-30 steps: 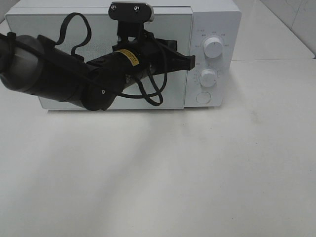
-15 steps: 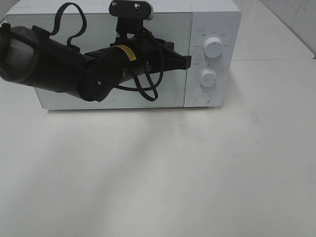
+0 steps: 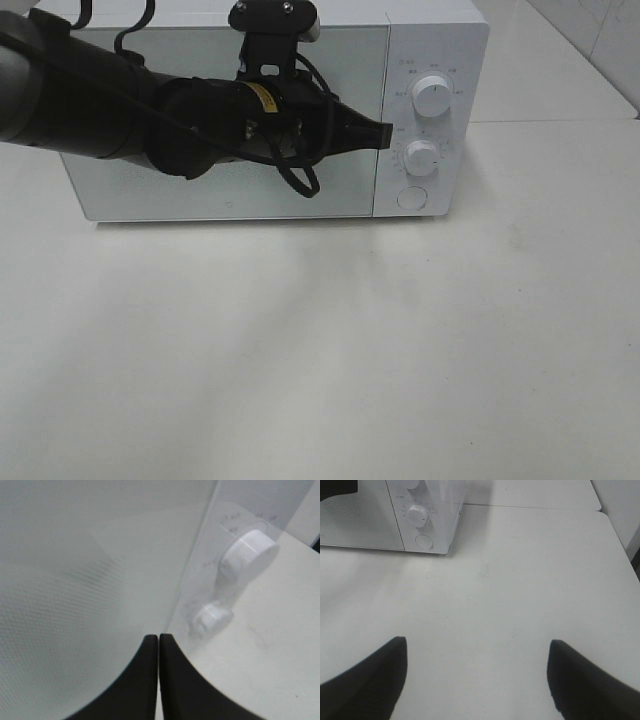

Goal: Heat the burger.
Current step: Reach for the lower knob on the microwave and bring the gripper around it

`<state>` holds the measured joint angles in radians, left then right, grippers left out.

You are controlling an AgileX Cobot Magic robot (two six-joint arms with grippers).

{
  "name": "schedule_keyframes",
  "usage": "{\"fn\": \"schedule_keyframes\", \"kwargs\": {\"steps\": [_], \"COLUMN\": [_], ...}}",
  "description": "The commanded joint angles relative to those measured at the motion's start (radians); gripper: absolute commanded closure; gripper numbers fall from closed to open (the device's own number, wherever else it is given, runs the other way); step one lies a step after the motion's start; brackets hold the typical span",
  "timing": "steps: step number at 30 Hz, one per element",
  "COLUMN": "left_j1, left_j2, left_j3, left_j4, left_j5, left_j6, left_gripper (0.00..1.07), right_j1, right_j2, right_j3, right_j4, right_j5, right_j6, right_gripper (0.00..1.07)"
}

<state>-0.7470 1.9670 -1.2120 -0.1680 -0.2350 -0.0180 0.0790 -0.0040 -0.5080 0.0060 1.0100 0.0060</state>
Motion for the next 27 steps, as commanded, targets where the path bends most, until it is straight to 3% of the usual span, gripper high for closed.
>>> {"fn": "schedule_keyframes", "kwargs": {"steps": [1, 2, 3, 4, 5, 6, 7, 8, 10, 27], "left_j1": [-0.027, -0.027, -0.027, -0.037, -0.039, -0.039, -0.05, -0.053, -0.06, -0.062], "left_j2": [-0.042, -0.05, -0.05, -0.063, -0.066, -0.066, -0.084, -0.09, -0.111, -0.316], "left_j3": [-0.009, -0.009, -0.009, -0.009, -0.009, -0.009, -0.009, -0.009, -0.009, -0.01], "left_j4": [-0.009, -0.009, -0.009, -0.019, -0.02, -0.02, -0.023, -0.019, -0.02, -0.019], "left_j5": [0.139, 0.169, 0.169, 0.241, 0.268, 0.268, 0.35, 0.386, 0.463, 1.103], "left_j6": [-0.003, -0.003, -0.003, -0.003, -0.003, -0.003, -0.003, -0.003, -0.004, -0.004], "left_gripper": [0.88, 0.78, 0.78, 0.57, 0.44, 0.44, 0.18, 0.09, 0.05, 0.06], "right_j1": [-0.003, -0.003, -0.003, -0.003, -0.003, -0.003, -0.003, -0.003, -0.003, -0.003], "right_j2": [-0.027, -0.027, -0.027, -0.027, -0.027, -0.027, -0.027, -0.027, -0.027, -0.027], "right_j3": [0.007, 0.007, 0.007, 0.007, 0.007, 0.007, 0.007, 0.007, 0.007, 0.007], "right_j4": [0.003, 0.003, 0.003, 0.003, 0.003, 0.003, 0.003, 0.003, 0.003, 0.003], "right_j5": [-0.014, -0.014, -0.014, -0.014, -0.014, -0.014, -0.014, -0.014, -0.014, -0.014], "right_j6": [-0.006, -0.006, -0.006, -0.006, -0.006, -0.006, -0.006, -0.006, -0.006, -0.006], "right_gripper": [0.32, 0.32, 0.32, 0.32, 0.32, 0.32, 0.32, 0.32, 0.32, 0.32]}}
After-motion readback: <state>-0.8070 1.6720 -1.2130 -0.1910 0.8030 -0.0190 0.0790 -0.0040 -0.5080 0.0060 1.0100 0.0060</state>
